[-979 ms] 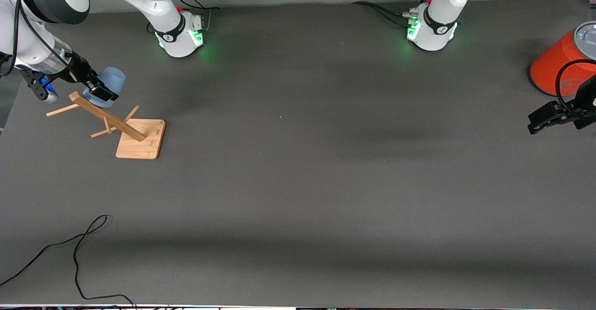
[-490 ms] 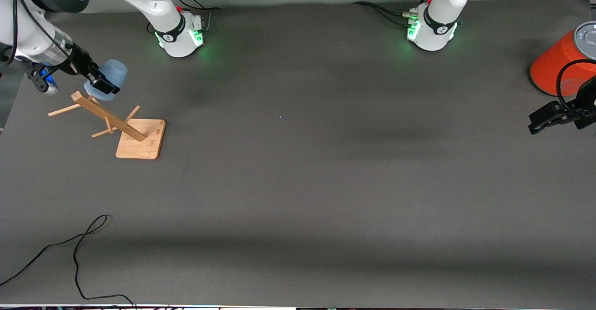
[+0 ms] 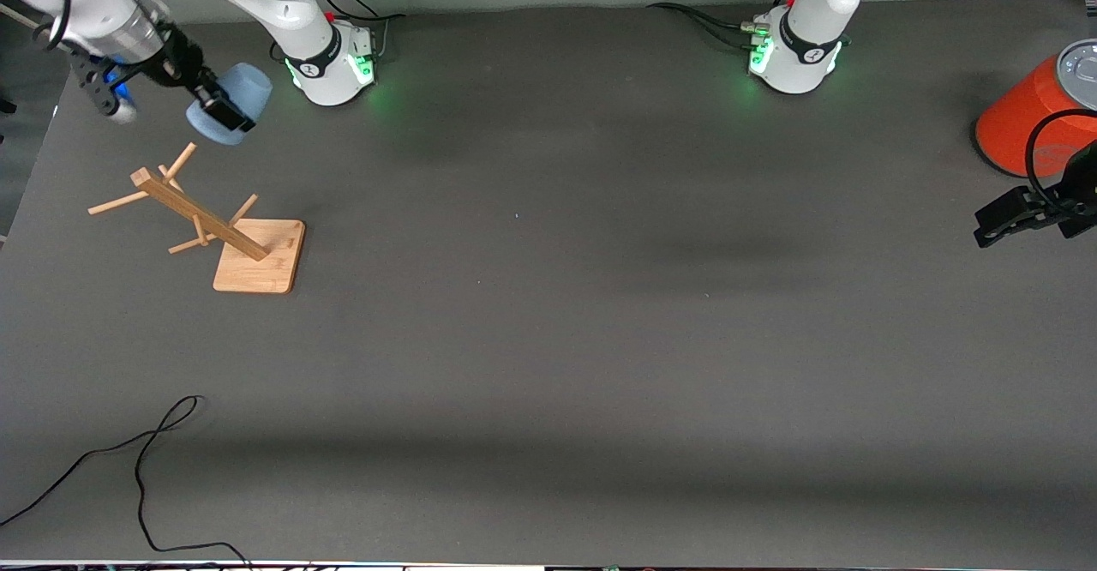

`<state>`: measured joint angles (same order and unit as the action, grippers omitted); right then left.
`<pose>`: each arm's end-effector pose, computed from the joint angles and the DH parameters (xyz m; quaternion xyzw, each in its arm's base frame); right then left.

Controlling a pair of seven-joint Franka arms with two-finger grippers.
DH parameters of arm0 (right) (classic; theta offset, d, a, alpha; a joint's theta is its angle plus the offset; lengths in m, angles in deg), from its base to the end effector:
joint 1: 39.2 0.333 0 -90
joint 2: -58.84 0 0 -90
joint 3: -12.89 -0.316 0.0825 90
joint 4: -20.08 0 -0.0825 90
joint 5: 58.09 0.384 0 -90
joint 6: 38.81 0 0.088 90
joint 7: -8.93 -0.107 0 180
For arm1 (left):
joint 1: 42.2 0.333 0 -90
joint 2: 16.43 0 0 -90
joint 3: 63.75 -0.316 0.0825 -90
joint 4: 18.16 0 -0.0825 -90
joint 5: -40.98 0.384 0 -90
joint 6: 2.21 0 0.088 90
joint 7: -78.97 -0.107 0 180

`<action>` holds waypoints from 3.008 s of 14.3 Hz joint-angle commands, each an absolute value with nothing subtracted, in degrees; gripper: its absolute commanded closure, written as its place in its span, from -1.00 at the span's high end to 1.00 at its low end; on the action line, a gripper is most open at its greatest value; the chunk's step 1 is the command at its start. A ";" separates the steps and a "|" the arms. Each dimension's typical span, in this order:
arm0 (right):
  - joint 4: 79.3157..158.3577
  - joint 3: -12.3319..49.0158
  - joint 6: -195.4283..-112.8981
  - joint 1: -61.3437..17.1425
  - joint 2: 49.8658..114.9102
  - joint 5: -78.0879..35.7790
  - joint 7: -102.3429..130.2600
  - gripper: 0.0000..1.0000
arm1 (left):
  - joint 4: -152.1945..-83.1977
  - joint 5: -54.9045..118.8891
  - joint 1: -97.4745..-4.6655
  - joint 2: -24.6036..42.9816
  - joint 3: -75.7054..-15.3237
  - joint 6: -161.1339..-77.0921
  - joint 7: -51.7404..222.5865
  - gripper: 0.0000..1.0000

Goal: Rotate and upright cup with both arms
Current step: 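Lift the blue cup off the stand peg with the right gripper, then carry the blue cup to mid-table and lower it with the right gripper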

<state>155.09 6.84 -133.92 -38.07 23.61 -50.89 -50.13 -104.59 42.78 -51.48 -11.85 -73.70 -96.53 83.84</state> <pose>0.3526 0.0627 0.5397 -0.8895 0.4539 0.0523 0.0044 0.5865 0.0058 0.6161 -0.9982 -0.0471 -0.0303 0.0215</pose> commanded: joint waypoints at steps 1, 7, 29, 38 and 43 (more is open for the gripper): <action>152.18 1.58 -132.58 -37.88 23.76 -45.90 -57.14 -0.29 | -103.85 43.36 -51.69 -11.86 -73.86 -95.90 83.98 1.00; 139.29 -17.05 -139.95 -38.06 39.90 -40.24 -81.29 -0.29 | -103.85 43.27 -51.51 -11.86 -73.86 -95.82 84.07 1.00; 91.90 -13.22 -150.42 0.43 111.38 -89.11 -145.93 -0.29 | -103.85 43.44 -51.42 -11.51 -74.04 -96.25 84.16 1.00; 91.18 -8.30 -157.80 3.34 116.75 -89.20 -148.92 0.41 | -103.50 43.36 -51.25 -11.51 -74.21 -98.27 84.25 1.00; 90.83 -7.67 -158.51 3.25 116.85 -89.29 -148.58 1.00 | -103.85 43.36 -49.93 -11.07 -74.21 -98.10 83.55 1.00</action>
